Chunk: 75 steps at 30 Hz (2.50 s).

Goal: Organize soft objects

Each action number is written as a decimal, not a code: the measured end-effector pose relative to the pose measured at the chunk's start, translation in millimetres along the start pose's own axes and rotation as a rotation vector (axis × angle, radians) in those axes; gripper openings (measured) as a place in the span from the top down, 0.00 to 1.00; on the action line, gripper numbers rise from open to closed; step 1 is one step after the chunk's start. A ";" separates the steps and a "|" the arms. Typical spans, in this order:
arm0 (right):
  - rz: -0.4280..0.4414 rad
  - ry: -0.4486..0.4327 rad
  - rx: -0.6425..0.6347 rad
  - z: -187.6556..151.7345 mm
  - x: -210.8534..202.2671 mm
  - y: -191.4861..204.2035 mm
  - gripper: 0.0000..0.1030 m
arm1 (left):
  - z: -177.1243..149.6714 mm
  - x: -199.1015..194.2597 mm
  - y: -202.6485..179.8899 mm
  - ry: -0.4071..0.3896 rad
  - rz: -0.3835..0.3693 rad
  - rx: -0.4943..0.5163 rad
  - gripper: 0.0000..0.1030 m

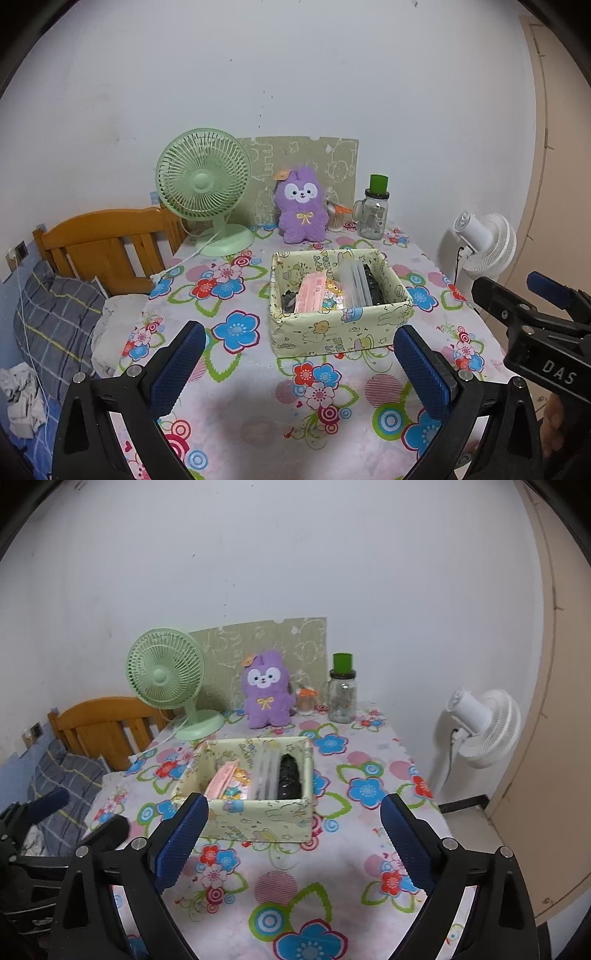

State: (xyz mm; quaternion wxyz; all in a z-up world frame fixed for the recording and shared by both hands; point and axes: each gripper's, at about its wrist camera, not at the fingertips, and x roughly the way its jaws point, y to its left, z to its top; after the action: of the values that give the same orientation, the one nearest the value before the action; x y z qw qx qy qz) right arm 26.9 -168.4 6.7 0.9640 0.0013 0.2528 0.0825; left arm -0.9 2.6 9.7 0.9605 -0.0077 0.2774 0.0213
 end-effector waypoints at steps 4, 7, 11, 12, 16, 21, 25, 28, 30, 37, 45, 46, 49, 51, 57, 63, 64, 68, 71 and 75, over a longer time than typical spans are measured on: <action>-0.008 -0.027 -0.010 -4.0 -8.8 2.2 0.04 | -1.0 -6.7 0.5 -0.014 -0.003 -0.008 0.00; -0.009 -0.032 -0.003 -5.9 -12.5 1.1 0.04 | -1.7 -8.0 0.6 -0.016 -0.005 -0.010 0.00; -0.013 -0.036 0.009 -7.5 -17.0 -1.6 0.04 | -2.7 -12.7 -1.2 -0.027 -0.009 -0.008 0.00; -0.013 -0.038 0.011 -8.1 -18.3 -1.8 0.04 | -2.4 -13.7 -1.6 -0.030 -0.010 -0.008 0.00; -0.015 -0.048 0.024 -8.8 -22.5 -3.3 0.04 | -1.5 -17.8 -2.0 -0.040 -0.020 -0.011 0.00; -0.031 -0.060 0.013 -7.4 -26.1 -0.2 0.04 | -1.1 -18.4 -1.7 -0.043 -0.023 -0.010 0.00; -0.027 -0.064 0.018 -7.9 -28.4 0.8 0.04 | -0.1 -21.4 -1.9 -0.050 -0.019 -0.008 0.00; -0.025 -0.068 0.019 -6.5 -29.4 0.9 0.04 | 0.8 -22.1 -1.3 -0.055 -0.019 -0.009 0.00; -0.026 -0.070 0.019 -6.3 -29.8 1.0 0.04 | 0.8 -21.9 -1.1 -0.054 -0.021 -0.010 0.00; -0.031 -0.064 0.023 -5.6 -30.5 0.8 0.04 | 0.8 -21.9 -1.4 -0.056 -0.022 -0.009 0.00; -0.042 -0.073 0.017 -4.1 -33.9 1.9 0.04 | 1.0 -22.8 -0.7 -0.062 -0.026 -0.002 0.00; -0.041 -0.073 0.017 -4.1 -33.8 1.9 0.04 | 1.1 -22.6 -0.6 -0.062 -0.026 -0.002 0.00; -0.042 -0.070 0.018 -4.2 -33.4 1.8 0.04 | 1.1 -22.2 -0.8 -0.060 -0.026 -0.002 0.00; -0.042 -0.067 0.019 -4.4 -33.4 2.3 0.04 | 1.1 -22.3 -0.9 -0.060 -0.024 -0.001 0.00; -0.041 -0.058 0.017 -4.7 -31.3 3.3 0.04 | 0.3 -22.4 0.6 -0.057 -0.025 -0.001 0.00; -0.039 -0.055 0.017 -4.3 -30.1 3.0 0.04 | 0.2 -22.3 1.0 -0.057 -0.025 -0.001 0.00; -0.040 -0.055 0.016 -4.3 -30.1 3.1 0.04 | 0.2 -22.3 1.0 -0.058 -0.025 -0.001 0.00; -0.040 -0.055 0.017 -4.3 -30.1 3.1 0.04 | -0.1 -22.2 2.0 -0.058 -0.025 -0.001 0.00; -0.039 -0.055 0.016 -4.3 -30.2 3.2 0.04 | -0.2 -22.2 2.0 -0.058 -0.025 -0.001 0.00; -0.039 -0.055 0.016 -4.3 -30.1 3.2 0.04 | -0.1 -22.4 1.6 -0.059 -0.025 -0.001 0.00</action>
State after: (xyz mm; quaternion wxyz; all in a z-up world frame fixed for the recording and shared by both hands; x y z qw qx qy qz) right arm -1.6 -170.3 17.7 0.9720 0.0063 0.2267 0.0616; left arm -20.0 3.3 21.6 0.9684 -0.0109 0.2490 0.0095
